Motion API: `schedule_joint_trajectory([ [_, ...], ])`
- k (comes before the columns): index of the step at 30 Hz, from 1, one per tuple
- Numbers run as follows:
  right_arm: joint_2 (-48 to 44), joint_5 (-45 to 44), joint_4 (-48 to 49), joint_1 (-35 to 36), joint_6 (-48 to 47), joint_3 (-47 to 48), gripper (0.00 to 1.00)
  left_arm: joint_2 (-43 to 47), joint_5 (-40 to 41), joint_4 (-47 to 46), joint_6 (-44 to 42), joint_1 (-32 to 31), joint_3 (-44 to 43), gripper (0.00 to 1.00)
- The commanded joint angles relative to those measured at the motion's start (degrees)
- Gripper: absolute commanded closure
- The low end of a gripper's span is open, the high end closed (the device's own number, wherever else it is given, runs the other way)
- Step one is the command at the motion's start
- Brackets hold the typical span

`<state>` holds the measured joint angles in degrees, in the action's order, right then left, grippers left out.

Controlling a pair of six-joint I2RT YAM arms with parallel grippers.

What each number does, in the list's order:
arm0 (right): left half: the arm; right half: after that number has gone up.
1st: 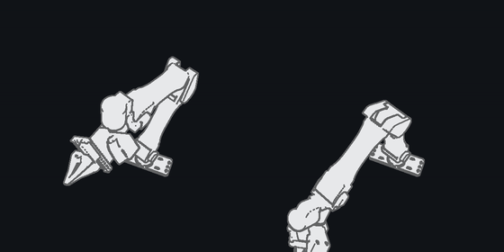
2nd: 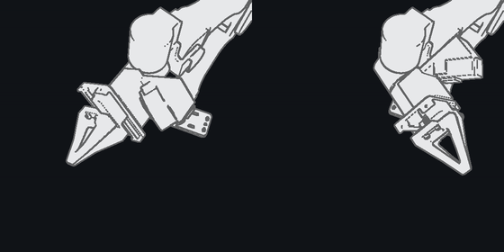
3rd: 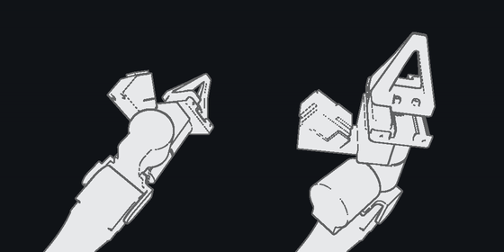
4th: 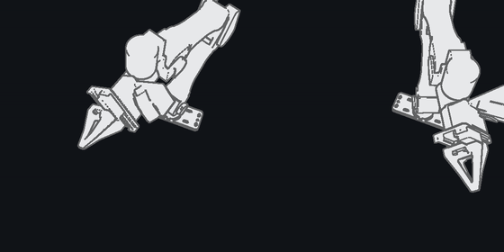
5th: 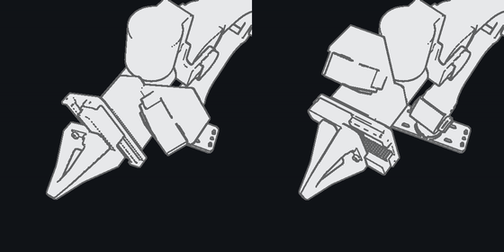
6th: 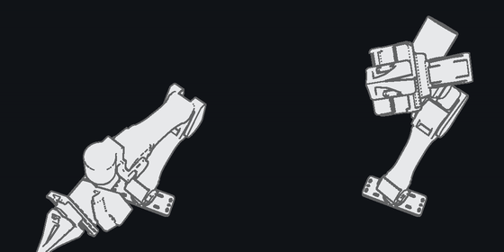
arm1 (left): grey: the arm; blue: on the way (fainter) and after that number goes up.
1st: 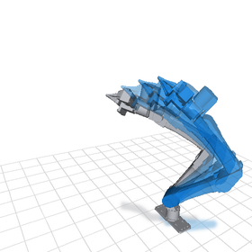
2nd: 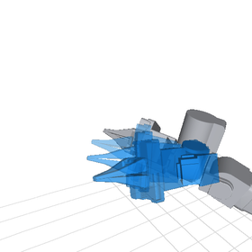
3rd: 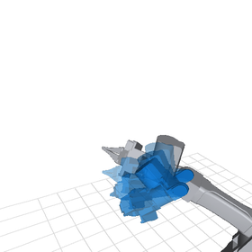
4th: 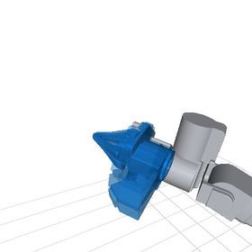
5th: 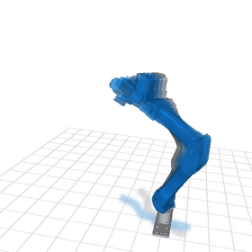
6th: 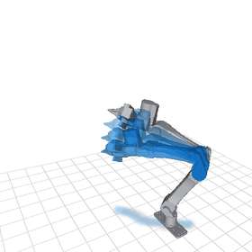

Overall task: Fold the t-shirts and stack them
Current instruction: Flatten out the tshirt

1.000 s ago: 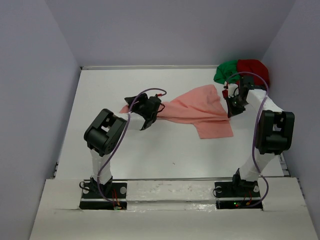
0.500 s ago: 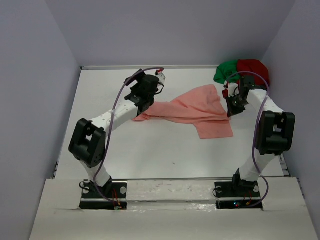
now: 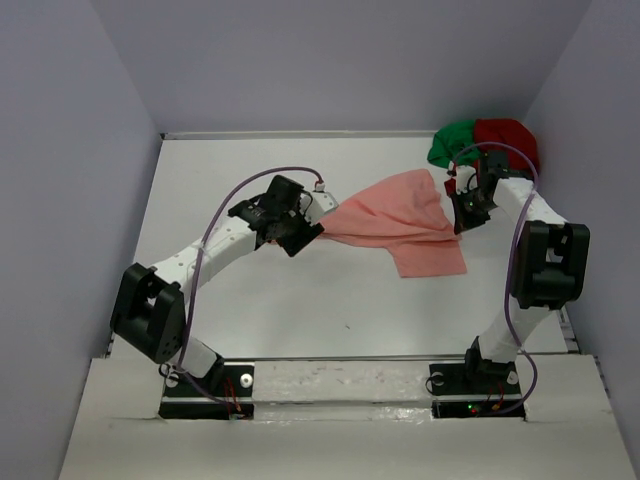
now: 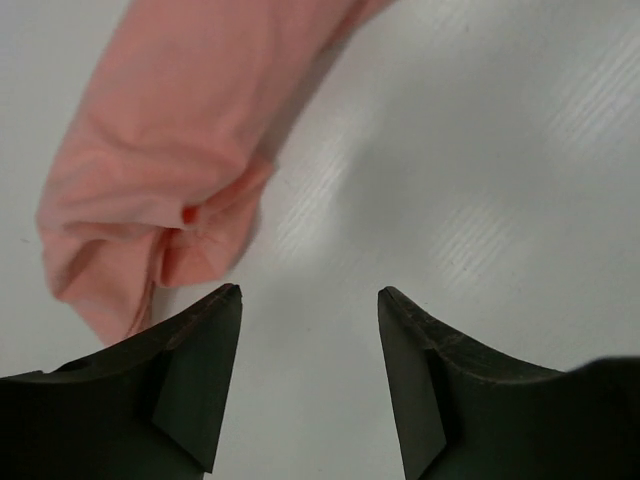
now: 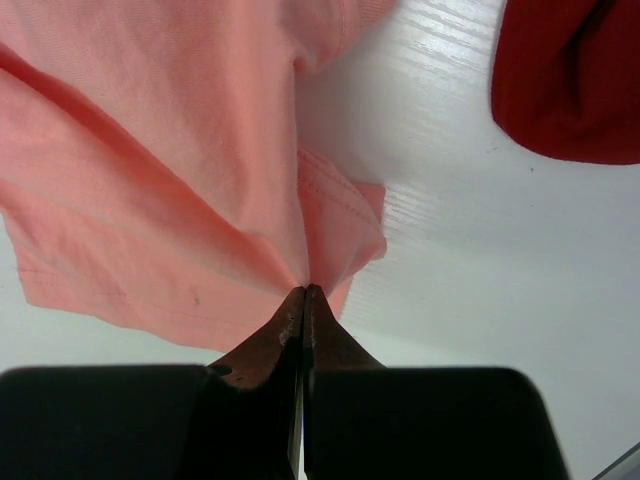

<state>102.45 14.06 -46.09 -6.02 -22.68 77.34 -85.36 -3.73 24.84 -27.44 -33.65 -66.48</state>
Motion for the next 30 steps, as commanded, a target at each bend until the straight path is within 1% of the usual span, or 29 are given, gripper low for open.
schedule_joint_trajectory([
  [1, -0.2, 0.7, -0.2, -0.4, 0.4, 2.2, 1.00, -0.2, -8.0, 4.8, -1.3, 0.0, 2.8, 0.35],
  [3, 0.0, 0.9, -0.1, -0.4, 0.6, 2.2, 1.00, -0.2, -8.9, 4.2, -1.6, 0.0, 3.6, 0.39],
  [7, 0.3, 1.2, -0.1, -0.4, 0.9, 2.2, 1.00, -2.9, -9.0, 3.6, -1.3, 0.0, 3.6, 0.39],
  [20, -0.3, 1.6, -0.2, -0.4, 0.8, 1.4, 1.00, -10.5, -0.9, -4.5, -2.4, 0.0, 2.6, 0.39],
  [22, -0.2, 1.5, -0.1, -0.4, 0.6, 1.2, 1.00, -11.1, 0.0, -6.0, -2.2, -0.1, 2.2, 0.42],
  [26, -0.1, 1.2, -0.2, -0.4, 0.4, 1.2, 1.00, -12.9, 1.3, -7.2, -2.3, 0.0, 1.0, 0.43],
  [30, 0.1, 1.6, -0.3, -0.4, 0.6, 1.6, 1.00, -14.0, 3.1, -9.8, -2.3, 0.0, 0.8, 0.47],
])
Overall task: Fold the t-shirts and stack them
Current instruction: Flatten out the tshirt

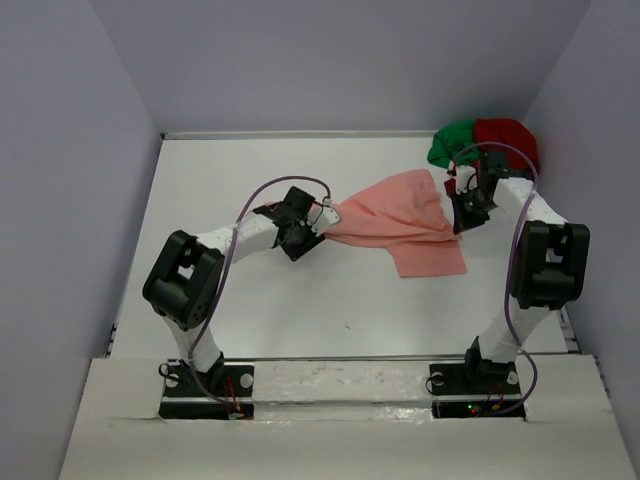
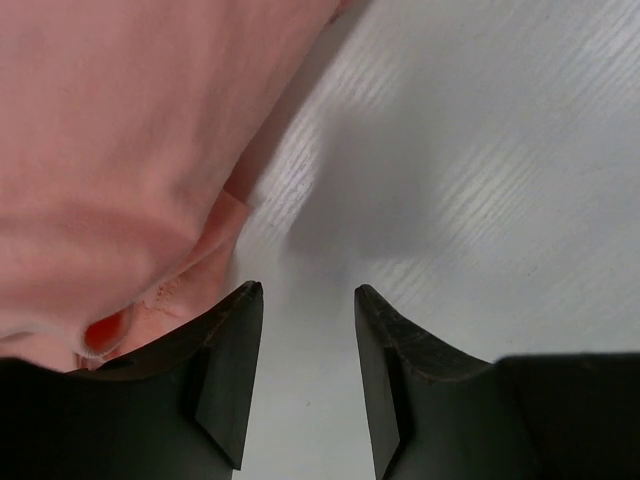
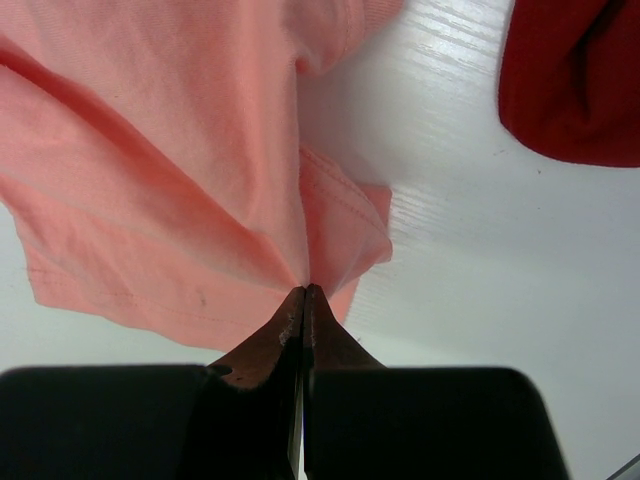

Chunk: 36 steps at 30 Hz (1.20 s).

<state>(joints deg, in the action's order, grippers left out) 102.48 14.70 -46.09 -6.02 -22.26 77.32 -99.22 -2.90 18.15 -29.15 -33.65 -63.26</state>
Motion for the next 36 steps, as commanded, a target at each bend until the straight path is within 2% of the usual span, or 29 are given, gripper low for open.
schedule_joint_trajectory([
  [1, 0.1, 1.1, -0.4, -0.4, 0.2, 1.7, 1.00, -0.3, 2.5, -4.0, -0.6, 0.0, -2.4, 0.49],
  [5, 0.4, 1.4, -0.5, -0.4, 0.2, 1.6, 1.00, -1.1, 6.7, -6.4, -0.2, 0.0, -2.7, 0.50],
  [19, 0.7, 1.6, -0.8, -0.4, 0.0, 1.8, 1.00, -5.1, 9.5, -10.1, 0.3, 0.0, -3.5, 0.55],
  [27, 1.2, 2.7, -1.2, -0.4, 0.4, 2.2, 1.00, -4.8, 14.3, -12.5, 0.2, -0.5, -1.7, 0.56],
  [36, 0.9, 2.5, -2.0, -0.4, 0.0, 3.3, 1.00, -6.5, 12.8, -11.9, 1.3, -1.1, -1.9, 0.56],
])
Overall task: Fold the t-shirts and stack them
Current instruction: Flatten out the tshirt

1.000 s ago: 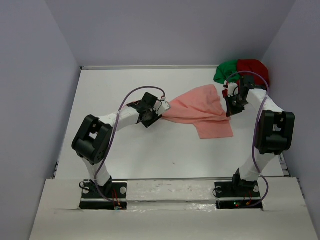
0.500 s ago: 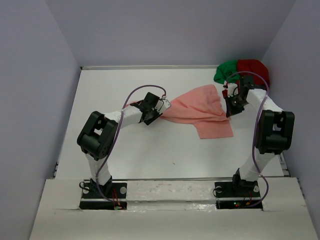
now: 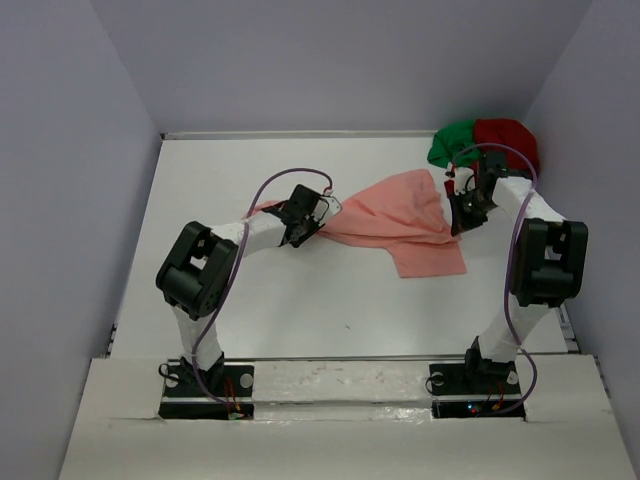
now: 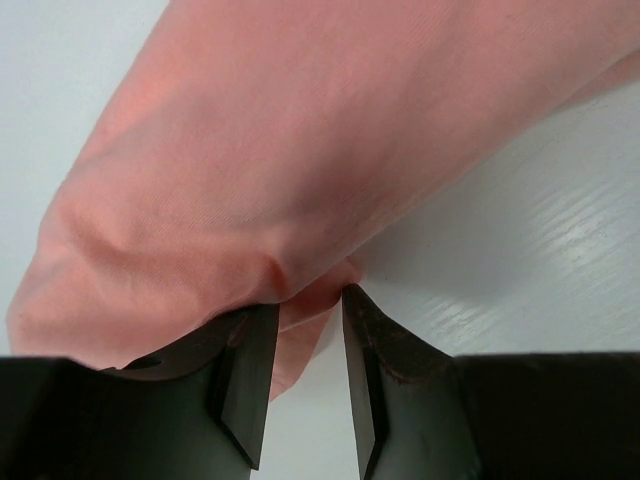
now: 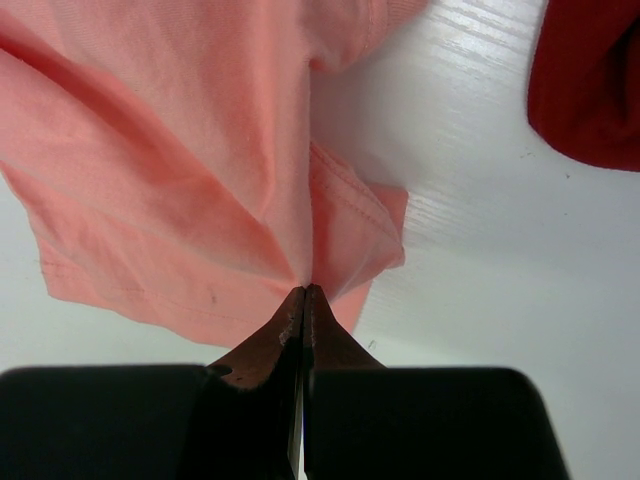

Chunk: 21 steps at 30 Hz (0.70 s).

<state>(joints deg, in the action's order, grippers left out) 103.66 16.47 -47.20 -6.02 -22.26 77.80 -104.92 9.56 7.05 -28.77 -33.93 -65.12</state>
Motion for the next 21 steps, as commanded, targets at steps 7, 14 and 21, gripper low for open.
schedule_joint_trajectory([
  [7, -0.1, 0.8, -1.7, -0.4, -0.5, 3.8, 1.00, -2.7, -0.5, -0.8, 1.6, -2.7, -0.4, 0.56],
  [14, 0.1, 0.6, -1.8, -0.4, -0.9, 3.6, 1.00, -4.0, 1.2, -0.7, 1.2, -3.9, -1.4, 1.00],
  [21, 0.4, 1.4, -1.5, -0.4, -0.6, 3.4, 1.00, -2.4, 6.6, -1.2, 0.3, -4.1, -0.3, 1.00],
])
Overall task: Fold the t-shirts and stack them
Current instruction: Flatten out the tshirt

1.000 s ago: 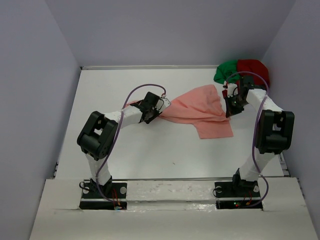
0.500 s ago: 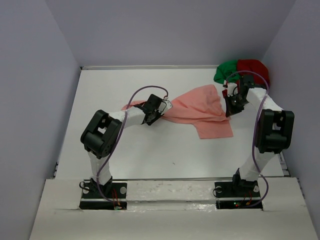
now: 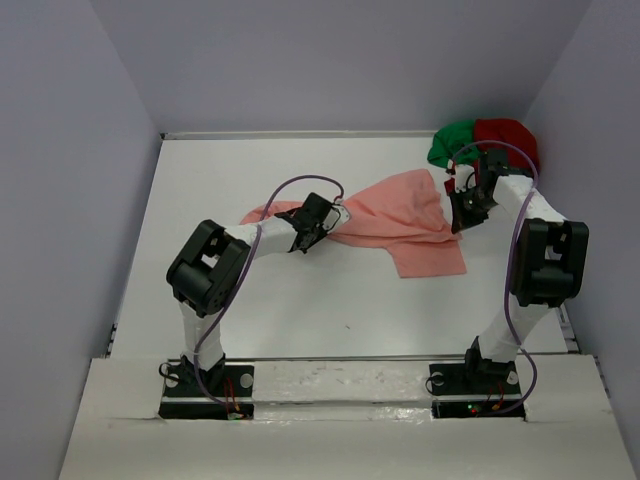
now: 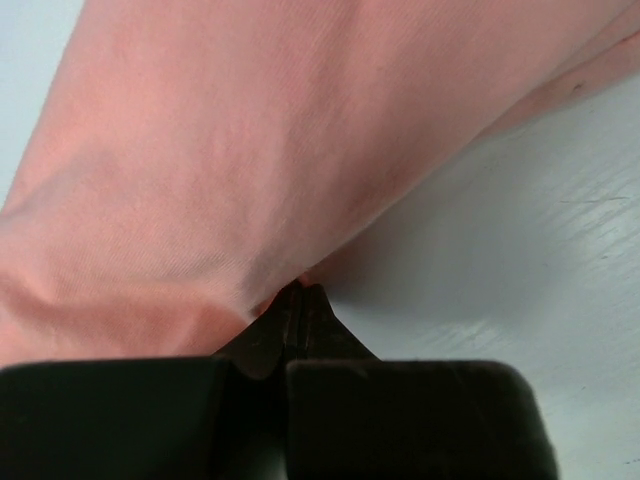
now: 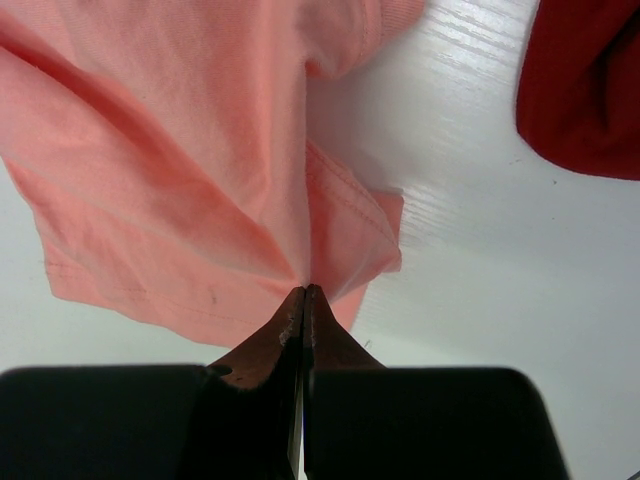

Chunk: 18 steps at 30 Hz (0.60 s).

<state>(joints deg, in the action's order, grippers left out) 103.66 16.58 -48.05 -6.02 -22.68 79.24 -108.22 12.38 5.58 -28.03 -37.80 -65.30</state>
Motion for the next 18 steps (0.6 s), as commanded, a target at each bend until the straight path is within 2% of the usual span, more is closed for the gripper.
schedule_joint_trajectory([
  [1, 0.3, 1.4, -0.6, -0.4, -0.2, 1.9, 1.00, 1.3, 4.7, 0.0, -0.7, -0.3, 0.2, 1.00],
  [6, 0.0, 1.4, -0.7, -0.4, -0.3, 2.0, 1.00, 8.0, 10.6, -2.4, -2.6, -0.2, 2.5, 1.00],
  [9, -0.2, 1.5, -0.8, -0.4, -0.4, 2.3, 1.00, 13.1, 8.5, -1.0, -1.2, 1.8, 1.2, 1.00],
  [13, -1.2, 2.1, -1.0, -0.4, 0.1, 3.4, 1.00, 20.4, 0.8, 4.1, 1.1, 6.5, -3.8, 1.00],
  [18, -3.5, 2.2, -1.9, -0.4, 0.0, 7.1, 1.00, 29.2, 4.3, 4.8, -1.4, 11.0, -9.4, 1.00],
])
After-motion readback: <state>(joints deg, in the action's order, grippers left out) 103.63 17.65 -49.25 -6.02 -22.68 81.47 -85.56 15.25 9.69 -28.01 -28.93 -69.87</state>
